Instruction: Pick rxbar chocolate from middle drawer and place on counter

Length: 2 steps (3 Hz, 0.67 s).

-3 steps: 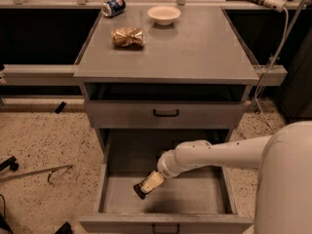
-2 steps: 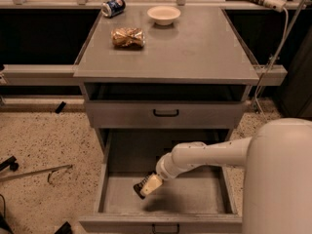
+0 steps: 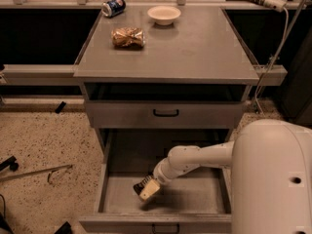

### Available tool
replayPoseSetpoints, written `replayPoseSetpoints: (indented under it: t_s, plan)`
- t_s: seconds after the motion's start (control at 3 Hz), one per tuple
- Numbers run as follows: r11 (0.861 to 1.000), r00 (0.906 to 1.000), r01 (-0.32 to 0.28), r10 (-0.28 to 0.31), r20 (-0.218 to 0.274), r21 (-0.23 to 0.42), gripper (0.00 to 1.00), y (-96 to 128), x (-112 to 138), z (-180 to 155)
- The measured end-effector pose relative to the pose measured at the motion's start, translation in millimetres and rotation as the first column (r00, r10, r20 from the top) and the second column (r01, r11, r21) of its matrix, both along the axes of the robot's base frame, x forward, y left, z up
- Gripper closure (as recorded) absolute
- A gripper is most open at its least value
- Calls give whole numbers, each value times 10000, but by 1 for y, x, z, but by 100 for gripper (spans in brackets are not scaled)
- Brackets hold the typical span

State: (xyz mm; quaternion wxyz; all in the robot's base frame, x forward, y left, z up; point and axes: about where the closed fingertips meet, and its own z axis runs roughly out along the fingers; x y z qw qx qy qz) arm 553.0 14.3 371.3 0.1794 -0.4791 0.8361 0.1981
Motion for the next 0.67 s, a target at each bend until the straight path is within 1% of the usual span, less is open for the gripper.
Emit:
replayPoseSetpoints:
  t_s: [0.33,0.67]
  plan:
    - [10000,9999,7,-6,-142,76,0,13,4,-9]
    - [9999,9996,38,-34,-278,118,0,30,7,-9]
